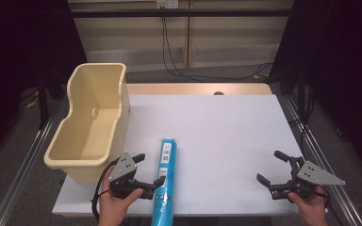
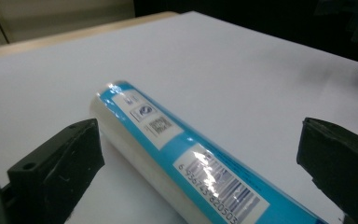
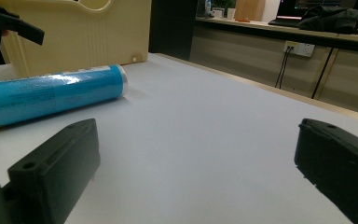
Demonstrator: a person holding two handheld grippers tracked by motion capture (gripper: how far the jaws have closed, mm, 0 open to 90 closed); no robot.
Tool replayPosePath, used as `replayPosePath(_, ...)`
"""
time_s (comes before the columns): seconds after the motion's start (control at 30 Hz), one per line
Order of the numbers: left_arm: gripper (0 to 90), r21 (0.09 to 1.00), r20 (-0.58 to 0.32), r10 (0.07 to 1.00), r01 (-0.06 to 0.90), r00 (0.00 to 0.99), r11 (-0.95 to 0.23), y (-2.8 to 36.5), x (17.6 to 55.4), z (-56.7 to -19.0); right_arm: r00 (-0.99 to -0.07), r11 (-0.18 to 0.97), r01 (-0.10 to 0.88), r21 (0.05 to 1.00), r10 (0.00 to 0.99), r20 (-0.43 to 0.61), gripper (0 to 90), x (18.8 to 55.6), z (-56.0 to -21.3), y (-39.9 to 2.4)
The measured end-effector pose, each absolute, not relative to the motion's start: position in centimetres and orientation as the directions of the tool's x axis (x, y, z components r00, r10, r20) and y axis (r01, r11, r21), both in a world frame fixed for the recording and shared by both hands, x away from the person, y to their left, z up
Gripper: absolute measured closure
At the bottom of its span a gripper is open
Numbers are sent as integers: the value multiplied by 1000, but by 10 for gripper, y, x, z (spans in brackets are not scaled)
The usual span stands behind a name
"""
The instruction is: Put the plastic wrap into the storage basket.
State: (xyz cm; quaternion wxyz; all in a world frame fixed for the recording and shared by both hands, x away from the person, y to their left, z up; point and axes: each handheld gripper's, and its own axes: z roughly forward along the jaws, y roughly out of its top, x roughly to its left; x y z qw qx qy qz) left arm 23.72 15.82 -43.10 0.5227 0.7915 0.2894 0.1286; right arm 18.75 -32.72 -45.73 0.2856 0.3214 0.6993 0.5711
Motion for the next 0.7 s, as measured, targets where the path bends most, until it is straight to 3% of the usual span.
replayPosePath(0.13,0,869,-153,616,403,772,-289,152,238,-430,-636,141,129,981,771,-27,0,189,-459,-326)
replayPosePath(0.4,0,820,-145,640,454,755,-350,145,241,-427,-646,151,135,979,763,-28,0,191,-460,-322)
replayPosePath(0.57,0,756,-220,670,558,709,-342,138,246,-430,-649,157,146,977,760,-25,0,191,-462,-321)
replayPosePath(0.7,0,710,-220,694,601,685,-368,135,251,-431,-652,166,145,975,758,-32,0,192,-462,-320)
